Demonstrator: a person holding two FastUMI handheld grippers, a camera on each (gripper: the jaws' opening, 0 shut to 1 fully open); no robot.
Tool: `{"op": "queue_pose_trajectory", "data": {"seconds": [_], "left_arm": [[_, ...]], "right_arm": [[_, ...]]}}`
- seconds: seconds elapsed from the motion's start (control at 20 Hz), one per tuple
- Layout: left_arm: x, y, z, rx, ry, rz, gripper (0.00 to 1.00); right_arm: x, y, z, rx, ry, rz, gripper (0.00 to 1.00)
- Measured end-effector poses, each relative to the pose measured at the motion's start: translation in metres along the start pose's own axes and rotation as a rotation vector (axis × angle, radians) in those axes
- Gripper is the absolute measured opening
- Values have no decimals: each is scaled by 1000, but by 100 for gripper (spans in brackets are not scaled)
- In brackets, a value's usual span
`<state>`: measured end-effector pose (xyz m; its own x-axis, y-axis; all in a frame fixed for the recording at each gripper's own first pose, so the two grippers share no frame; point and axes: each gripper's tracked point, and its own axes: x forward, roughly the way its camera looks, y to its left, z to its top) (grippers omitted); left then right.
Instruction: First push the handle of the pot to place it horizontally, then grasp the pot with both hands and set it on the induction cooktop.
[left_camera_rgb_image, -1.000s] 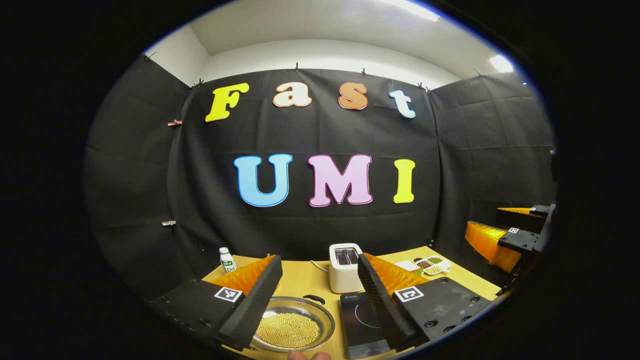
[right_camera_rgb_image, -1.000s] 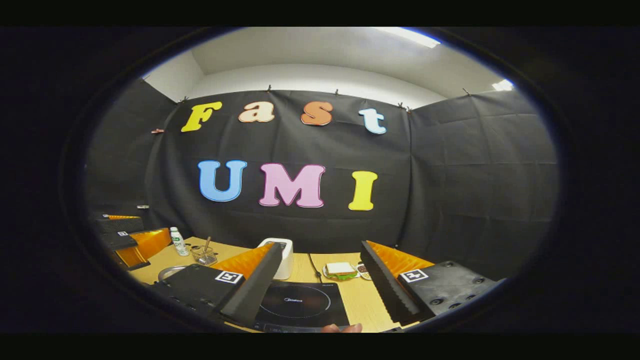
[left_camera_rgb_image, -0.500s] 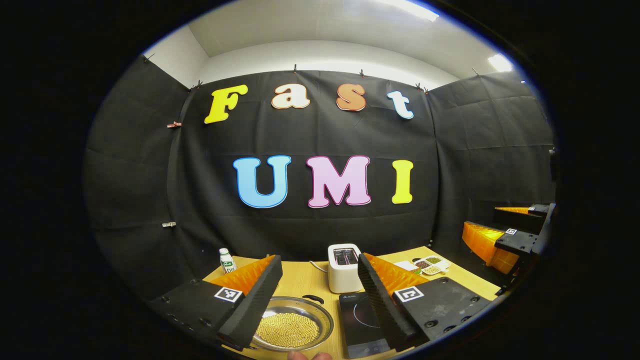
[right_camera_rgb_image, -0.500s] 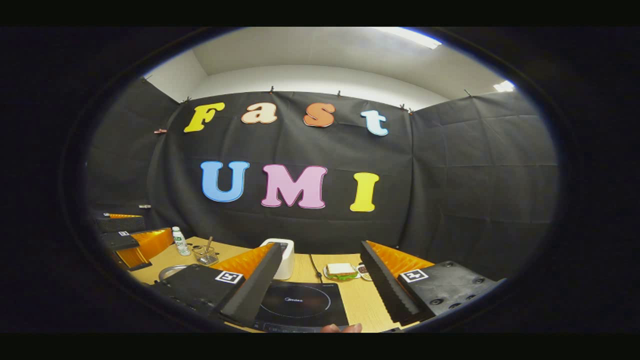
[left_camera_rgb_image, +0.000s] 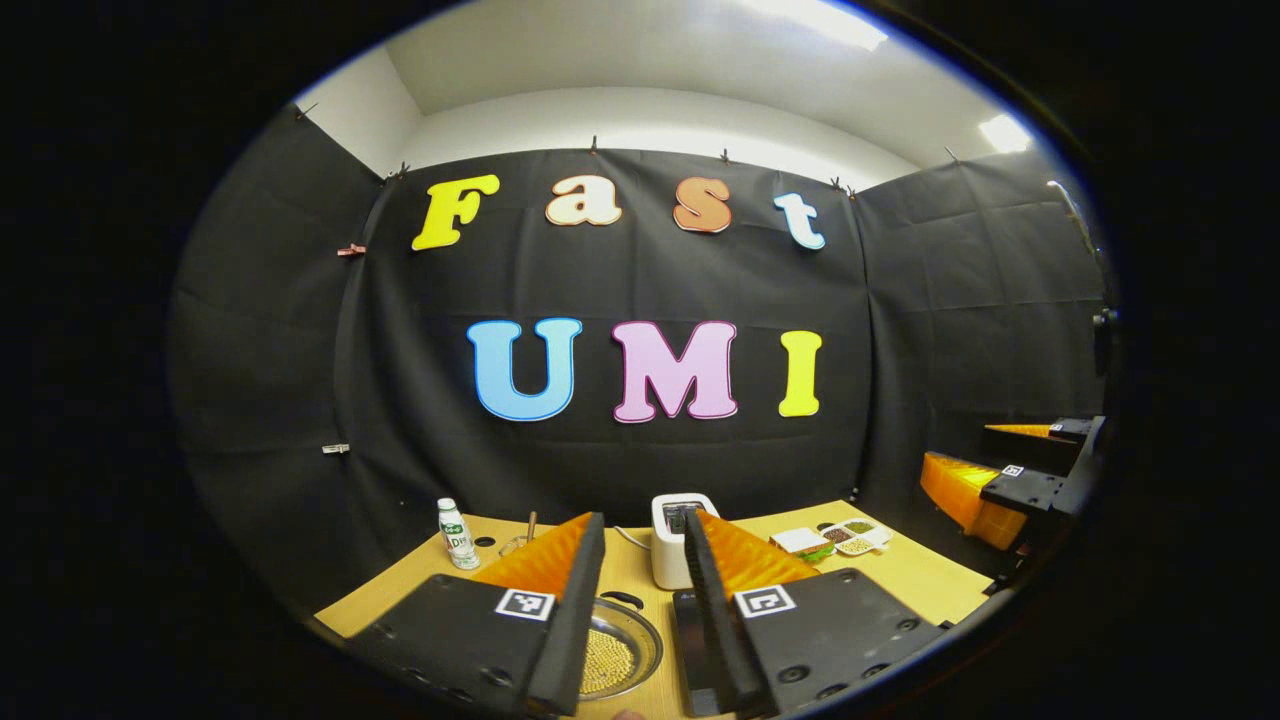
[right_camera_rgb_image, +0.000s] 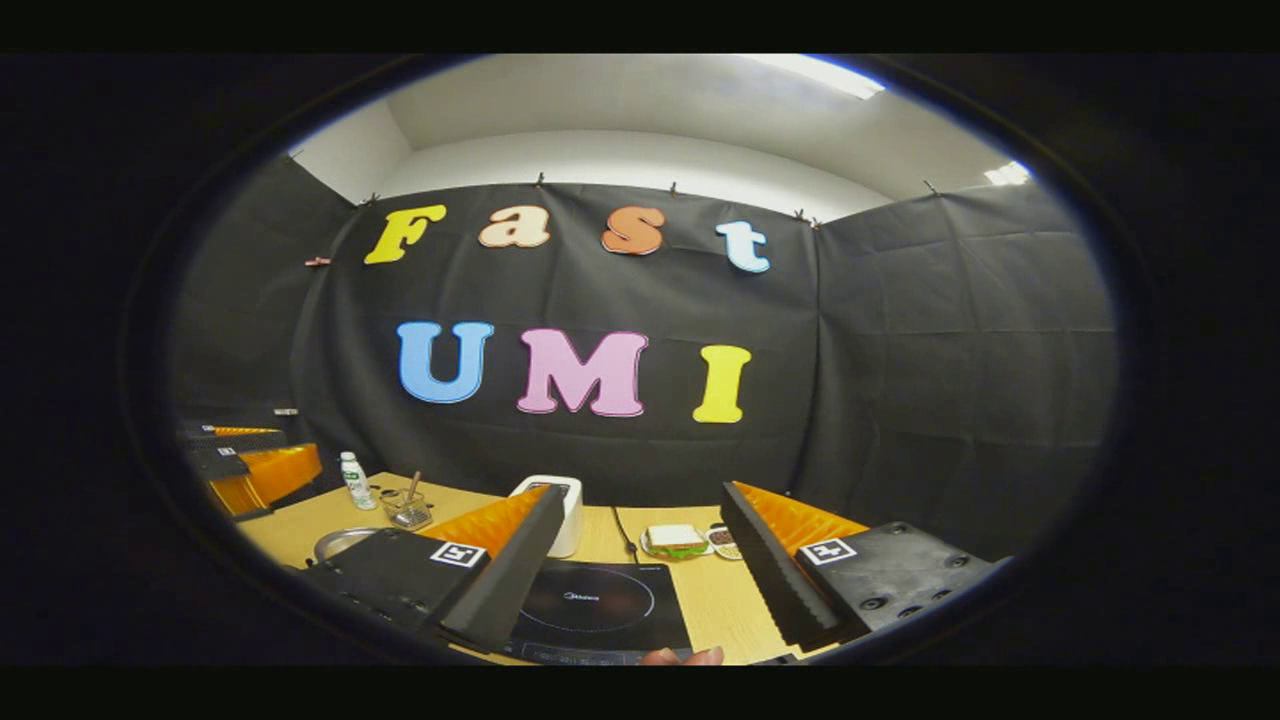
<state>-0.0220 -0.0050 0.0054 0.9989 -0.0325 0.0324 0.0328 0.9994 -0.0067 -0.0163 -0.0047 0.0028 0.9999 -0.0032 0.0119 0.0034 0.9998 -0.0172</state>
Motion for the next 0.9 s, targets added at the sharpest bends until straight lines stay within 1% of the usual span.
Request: {"op": "queue_pose_trajectory", "data": {"seconds": [0.05, 0.1, 0.2, 0.25, 0.3, 0.4, 0.5, 0.6, 0.75, 0.9], "left_arm": [[-2, -2, -1, 6, 6, -11, 47], [-4, -3, 0, 9, 9, -24, 34], [-5, -1, -3, 7, 24, -38, 7], [-7, -6, -10, 0, 46, -61, 5], [-11, -9, -23, -4, 81, -78, 5], [-16, -6, -45, -9, 158, -92, 5], [-22, -4, -68, -34, 233, -107, 4], [-30, -2, -90, -60, 304, -124, 5], [-43, 11, -117, -82, 381, -131, 5], [-57, 21, -150, -81, 491, -161, 5]], "right_arm": [[-1, 0, 0, -2, -1, 1, 96], [-2, 2, 1, -6, -2, 4, 98], [-3, 4, 0, -10, -1, 6, 98], [-3, 6, -1, -11, 2, 9, 96], [-4, 8, -2, -14, 5, 11, 96], [-5, 12, -4, -22, 10, 20, 96], [-4, 17, -7, -27, 15, 29, 96], [-5, 20, -11, -27, 25, 38, 98], [-6, 26, -14, -34, 35, 52, 96], [-7, 28, -20, -41, 46, 62, 96]]}}
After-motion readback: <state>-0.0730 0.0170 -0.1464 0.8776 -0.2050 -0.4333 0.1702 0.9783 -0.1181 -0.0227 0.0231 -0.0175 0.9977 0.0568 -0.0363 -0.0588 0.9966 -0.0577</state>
